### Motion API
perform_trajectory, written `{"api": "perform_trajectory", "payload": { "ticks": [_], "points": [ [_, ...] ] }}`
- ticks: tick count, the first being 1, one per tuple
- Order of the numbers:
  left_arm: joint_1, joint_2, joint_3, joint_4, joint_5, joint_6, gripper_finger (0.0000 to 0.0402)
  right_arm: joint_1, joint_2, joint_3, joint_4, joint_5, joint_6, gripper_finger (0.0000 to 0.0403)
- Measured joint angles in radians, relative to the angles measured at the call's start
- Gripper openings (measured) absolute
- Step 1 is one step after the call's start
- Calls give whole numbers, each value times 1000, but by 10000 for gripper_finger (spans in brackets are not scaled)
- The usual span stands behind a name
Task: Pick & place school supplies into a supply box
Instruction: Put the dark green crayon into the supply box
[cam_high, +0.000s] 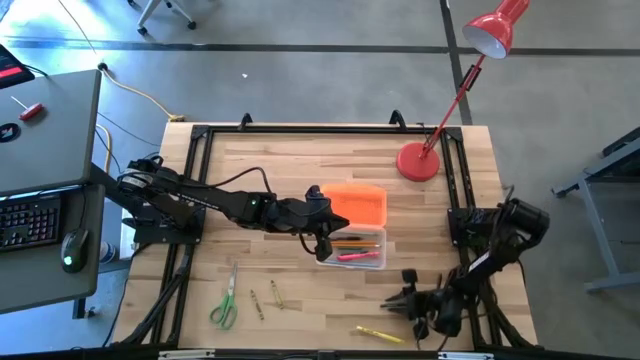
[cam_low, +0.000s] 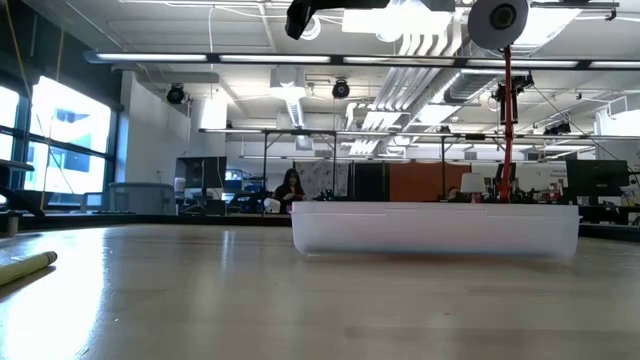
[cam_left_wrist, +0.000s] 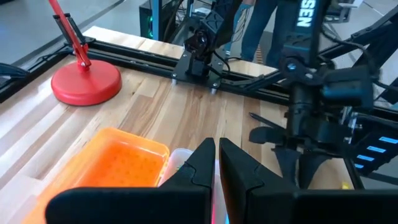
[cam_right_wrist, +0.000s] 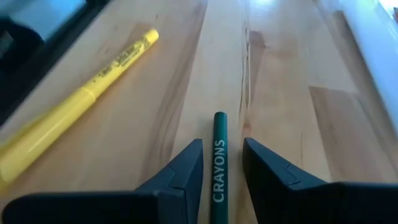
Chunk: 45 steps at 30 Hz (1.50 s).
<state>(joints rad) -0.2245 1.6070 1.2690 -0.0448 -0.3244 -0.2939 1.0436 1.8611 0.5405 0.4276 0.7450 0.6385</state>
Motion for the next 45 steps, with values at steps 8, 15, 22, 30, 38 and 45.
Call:
{"api": "perform_trajectory", "payload": {
  "ticks": [8, 15, 22, 30, 38, 45],
  "points": [
    [0, 0, 0, -3, 0, 0, 53, -1, 104, -116, 304, 11, -93, 92],
    [1, 0, 0, -11, 0, 1, 53, -3, 120, -121, 378, -8, -288, 30],
    [2, -10, 1, -20, 0, 36, 53, -13, 64, -127, 484, 68, -398, 21],
    [2, -27, 49, -9, 0, 97, 53, -168, -127, -68, 484, 278, -836, 14],
    [2, -27, 95, -51, 43, 107, 53, -482, -200, -44, 268, -32, -723, 6],
    [2, -27, 108, -168, 42, 97, 53, -627, -196, -44, 173, -334, -653, 34]
  ]
}}
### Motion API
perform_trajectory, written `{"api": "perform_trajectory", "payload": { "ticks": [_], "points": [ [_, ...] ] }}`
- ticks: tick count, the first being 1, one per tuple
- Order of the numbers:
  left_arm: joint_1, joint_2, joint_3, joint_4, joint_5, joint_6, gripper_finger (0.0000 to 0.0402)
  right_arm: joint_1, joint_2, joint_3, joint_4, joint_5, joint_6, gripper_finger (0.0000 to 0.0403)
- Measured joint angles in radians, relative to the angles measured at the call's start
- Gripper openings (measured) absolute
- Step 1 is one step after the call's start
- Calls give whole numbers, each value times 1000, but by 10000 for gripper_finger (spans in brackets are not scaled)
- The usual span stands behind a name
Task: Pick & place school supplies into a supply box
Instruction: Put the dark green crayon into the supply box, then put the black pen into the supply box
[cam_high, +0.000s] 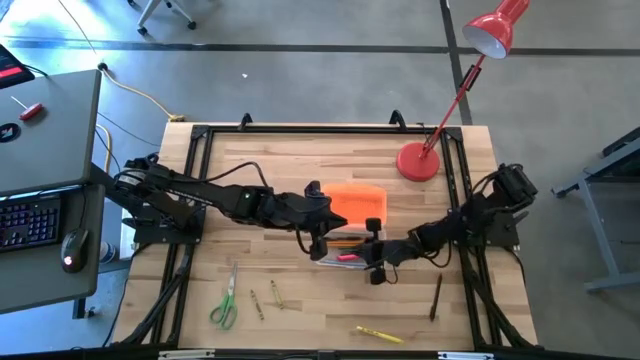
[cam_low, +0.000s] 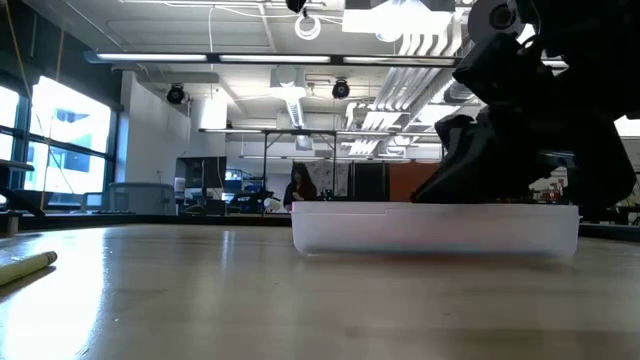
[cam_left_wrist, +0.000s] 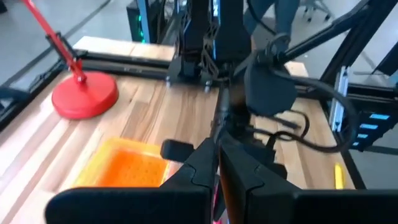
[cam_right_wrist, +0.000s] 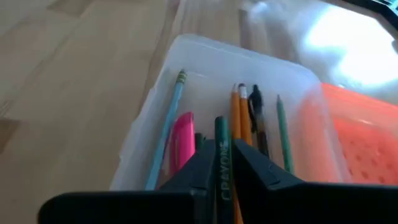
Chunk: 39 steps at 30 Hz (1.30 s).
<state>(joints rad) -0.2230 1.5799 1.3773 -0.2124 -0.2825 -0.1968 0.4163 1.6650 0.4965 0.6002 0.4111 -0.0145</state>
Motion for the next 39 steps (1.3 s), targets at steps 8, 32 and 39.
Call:
{"api": "perform_trajectory", "payload": {
  "ticks": [8, 32, 39],
  "points": [
    [0, 0, 0, -41, 0, -25, 53, -4, 0, 1, 51, 10, -107, 72],
    [0, 1, 0, -81, 3, -72, 53, 460, -500, -4, -716, -417, 92, 73],
    [0, 1, 0, -81, 3, -111, 53, 570, -499, -4, -867, -465, 30, 73]
  ]
}}
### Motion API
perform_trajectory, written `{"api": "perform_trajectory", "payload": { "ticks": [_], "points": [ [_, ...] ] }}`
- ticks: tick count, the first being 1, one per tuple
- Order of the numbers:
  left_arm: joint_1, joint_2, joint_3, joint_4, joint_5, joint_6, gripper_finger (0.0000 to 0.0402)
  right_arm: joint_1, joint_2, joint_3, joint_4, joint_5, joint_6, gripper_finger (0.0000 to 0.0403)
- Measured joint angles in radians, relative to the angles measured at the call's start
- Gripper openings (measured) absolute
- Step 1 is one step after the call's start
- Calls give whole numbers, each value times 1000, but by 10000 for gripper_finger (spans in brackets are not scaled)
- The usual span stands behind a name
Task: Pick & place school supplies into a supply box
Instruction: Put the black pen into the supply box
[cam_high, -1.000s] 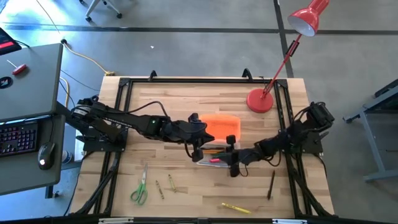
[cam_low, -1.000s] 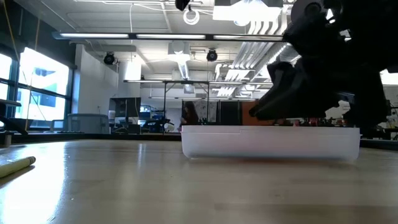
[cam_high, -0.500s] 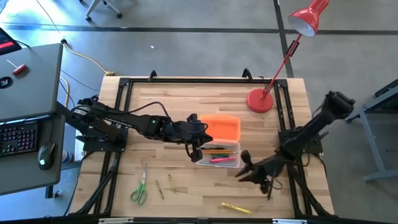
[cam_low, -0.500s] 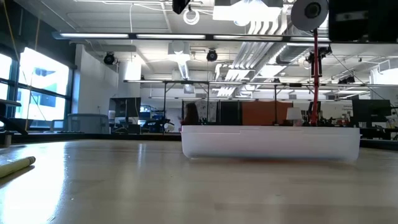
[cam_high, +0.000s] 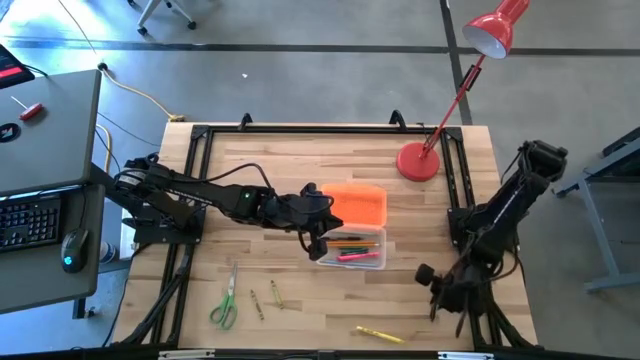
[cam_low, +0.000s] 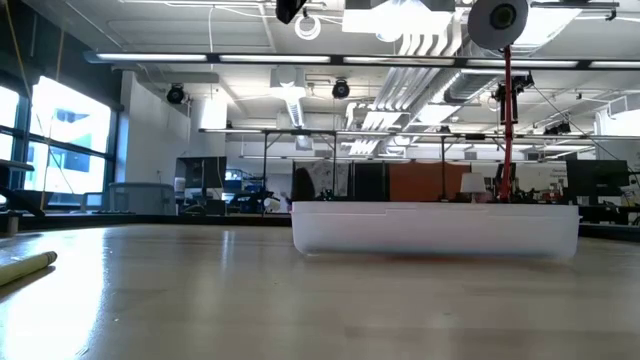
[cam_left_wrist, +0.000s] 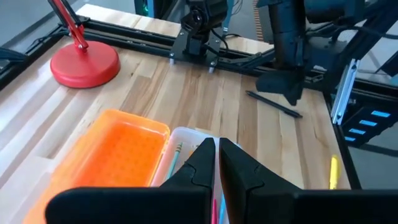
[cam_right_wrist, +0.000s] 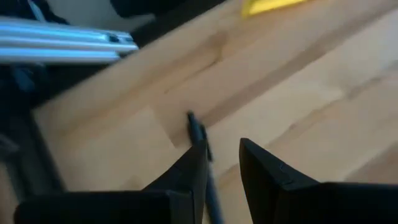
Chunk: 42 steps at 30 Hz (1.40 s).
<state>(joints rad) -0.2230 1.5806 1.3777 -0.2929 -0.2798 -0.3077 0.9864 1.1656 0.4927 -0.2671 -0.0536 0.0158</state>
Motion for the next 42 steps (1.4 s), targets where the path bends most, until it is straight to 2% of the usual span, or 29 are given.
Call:
{"api": "perform_trajectory", "payload": {
  "ticks": [3, 7, 11, 16, 20, 26, 30, 33, 42],
  "points": [
    [0, 0, 0, 13, 0, -4, 53, 16, 0, 0, -32, 53, -50, 73],
    [0, 0, 0, 17, -2, -4, 53, 18, 20, -4, -21, 40, -62, 73],
    [0, 0, 0, 30, -28, -4, 53, 16, 34, -81, 131, -10, -24, 73],
    [0, 0, 0, 48, -44, -4, 53, 17, 34, -194, 309, 3, -2, 73],
    [0, 0, 0, 52, -46, -4, 53, 21, 34, -280, 440, -31, 9, 73],
    [0, 0, 0, 58, -46, -4, 53, 43, 34, -336, 516, -20, -53, 73],
    [0, 0, 0, 58, -60, 1, 53, 51, 40, -356, 532, 11, -204, 73],
    [0, 0, 0, 57, -81, 13, 53, 43, 78, -380, 588, 56, -238, 73],
    [0, 0, 0, 51, -82, 34, 53, -19, 343, -421, 988, -25, -200, 60]
  ]
}}
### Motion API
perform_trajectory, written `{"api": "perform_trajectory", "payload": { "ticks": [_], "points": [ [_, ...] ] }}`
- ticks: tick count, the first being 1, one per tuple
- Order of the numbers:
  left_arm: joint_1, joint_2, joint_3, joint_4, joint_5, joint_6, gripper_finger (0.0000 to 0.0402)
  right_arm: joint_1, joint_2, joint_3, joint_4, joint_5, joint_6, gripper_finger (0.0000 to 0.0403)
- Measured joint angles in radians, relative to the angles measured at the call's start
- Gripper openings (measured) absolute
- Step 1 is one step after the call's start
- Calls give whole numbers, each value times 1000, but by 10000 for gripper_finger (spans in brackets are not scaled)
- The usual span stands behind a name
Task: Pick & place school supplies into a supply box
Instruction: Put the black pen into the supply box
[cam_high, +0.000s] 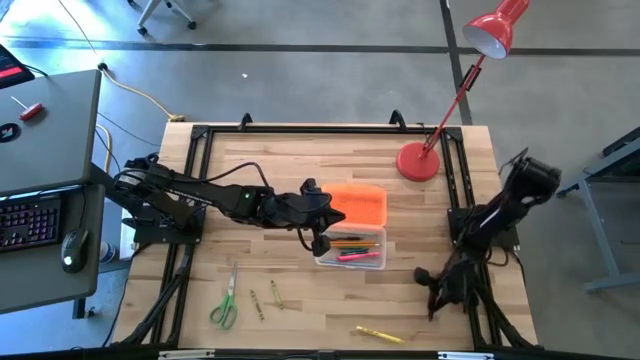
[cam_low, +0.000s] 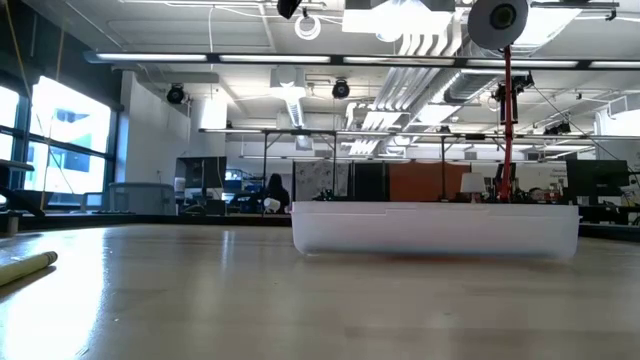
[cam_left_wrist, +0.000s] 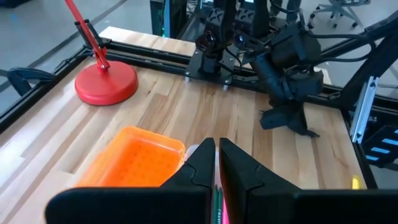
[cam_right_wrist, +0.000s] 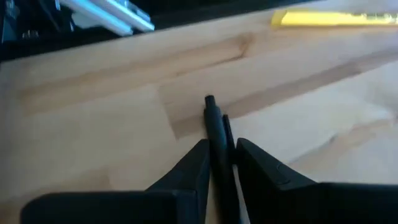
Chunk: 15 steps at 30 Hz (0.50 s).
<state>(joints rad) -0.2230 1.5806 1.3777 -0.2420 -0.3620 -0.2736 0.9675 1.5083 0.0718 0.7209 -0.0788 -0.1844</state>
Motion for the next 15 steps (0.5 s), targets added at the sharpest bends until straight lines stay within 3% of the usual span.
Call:
{"api": "perform_trajectory", "payload": {
  "ticks": [9, 15],
  "points": [
    [0, 0, 0, -1, 7, 7, 53, -79, 249, 88, 195, -139, -88, 11],
    [0, -5, 0, 5, 18, 7, 53, -112, 303, 167, 316, -88, -85, 11]
  ]
}}
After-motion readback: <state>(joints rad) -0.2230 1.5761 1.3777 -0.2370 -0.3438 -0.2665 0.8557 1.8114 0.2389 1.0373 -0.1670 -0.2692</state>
